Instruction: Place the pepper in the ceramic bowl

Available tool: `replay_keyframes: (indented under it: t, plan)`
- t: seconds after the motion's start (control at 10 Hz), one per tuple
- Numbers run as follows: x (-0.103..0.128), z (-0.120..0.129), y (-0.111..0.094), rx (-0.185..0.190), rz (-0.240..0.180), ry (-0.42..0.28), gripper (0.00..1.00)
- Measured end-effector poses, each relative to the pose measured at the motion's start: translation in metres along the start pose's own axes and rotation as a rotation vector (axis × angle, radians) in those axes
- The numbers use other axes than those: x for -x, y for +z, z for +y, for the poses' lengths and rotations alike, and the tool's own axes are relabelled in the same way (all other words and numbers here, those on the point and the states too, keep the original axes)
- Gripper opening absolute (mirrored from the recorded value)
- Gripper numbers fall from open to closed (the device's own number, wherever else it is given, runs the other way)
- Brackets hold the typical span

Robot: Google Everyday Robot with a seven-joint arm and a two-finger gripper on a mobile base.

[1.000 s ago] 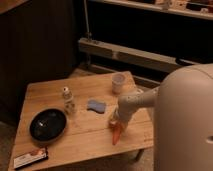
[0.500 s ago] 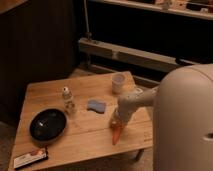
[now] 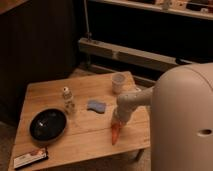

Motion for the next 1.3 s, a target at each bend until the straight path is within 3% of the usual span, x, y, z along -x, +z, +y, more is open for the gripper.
replay_keyframes:
  t: [0.4, 0.7, 0.9, 1.3]
  plan:
    - [0.002, 0.006, -0.006, 0.017, -0.003, -0.013, 0.36]
    - [0.010, 0.035, -0.047, 0.041, -0.033, -0.072, 0.36]
    - [0.016, 0.083, -0.082, 0.059, -0.058, -0.181, 0.36]
    - [0.014, 0.190, -0.103, 0.074, -0.069, -0.449, 0.36]
